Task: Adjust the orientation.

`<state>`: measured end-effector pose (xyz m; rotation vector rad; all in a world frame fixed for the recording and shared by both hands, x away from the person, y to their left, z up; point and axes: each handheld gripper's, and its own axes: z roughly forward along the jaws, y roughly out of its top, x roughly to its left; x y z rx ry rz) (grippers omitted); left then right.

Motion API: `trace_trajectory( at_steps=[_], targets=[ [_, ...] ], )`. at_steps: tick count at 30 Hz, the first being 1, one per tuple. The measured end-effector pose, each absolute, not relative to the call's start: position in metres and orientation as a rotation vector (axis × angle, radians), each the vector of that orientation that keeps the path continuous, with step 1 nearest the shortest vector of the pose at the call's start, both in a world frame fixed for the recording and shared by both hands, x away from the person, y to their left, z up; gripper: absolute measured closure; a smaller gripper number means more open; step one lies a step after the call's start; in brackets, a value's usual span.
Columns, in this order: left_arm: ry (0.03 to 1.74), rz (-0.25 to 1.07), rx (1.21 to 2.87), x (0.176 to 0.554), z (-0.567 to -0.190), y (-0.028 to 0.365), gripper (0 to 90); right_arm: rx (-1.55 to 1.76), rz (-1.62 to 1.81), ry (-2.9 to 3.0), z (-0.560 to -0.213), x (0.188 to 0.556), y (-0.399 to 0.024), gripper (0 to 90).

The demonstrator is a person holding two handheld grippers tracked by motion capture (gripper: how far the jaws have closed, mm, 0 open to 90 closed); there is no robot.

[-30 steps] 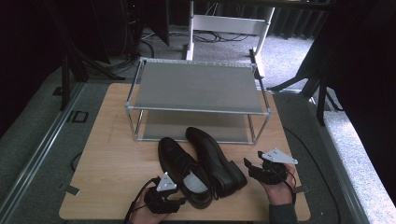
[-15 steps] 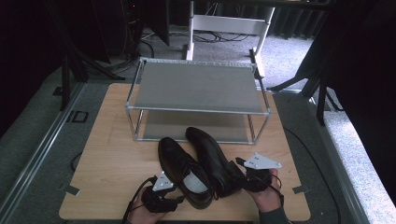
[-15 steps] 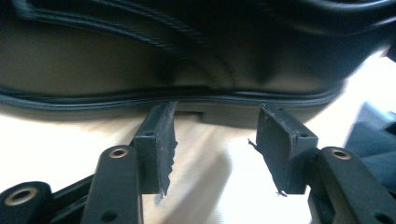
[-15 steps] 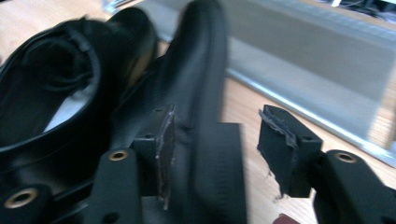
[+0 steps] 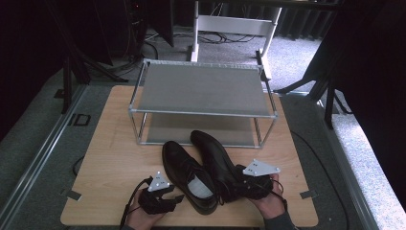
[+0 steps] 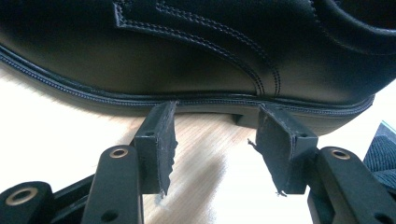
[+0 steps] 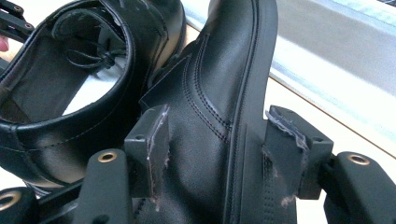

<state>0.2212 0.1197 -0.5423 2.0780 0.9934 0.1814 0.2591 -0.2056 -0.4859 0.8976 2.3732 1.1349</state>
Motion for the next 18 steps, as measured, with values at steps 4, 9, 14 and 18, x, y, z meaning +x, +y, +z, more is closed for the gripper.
trace_trajectory(
  at_steps=[4, 9, 14, 18],
  targets=[
    [0.991, 0.186, 2.080, 0.221, -0.542, 0.118, 47.5, 0.940, 1.158, 2.376, -0.485, 0.264, -0.210, 40.8],
    [0.999, 0.187, 2.076, 0.222, -0.543, 0.119, 47.4, 0.960, 1.142, 2.365, -0.484, 0.269, -0.212, 39.1],
    [1.004, 0.189, 2.078, 0.223, -0.543, 0.120, 47.4, 0.976, 1.141, 2.358, -0.484, 0.273, -0.214, 38.6],
    [1.004, 0.188, 2.081, 0.223, -0.544, 0.119, 47.4, 1.015, 1.159, 2.346, -0.485, 0.278, -0.219, 36.7]
  ],
)
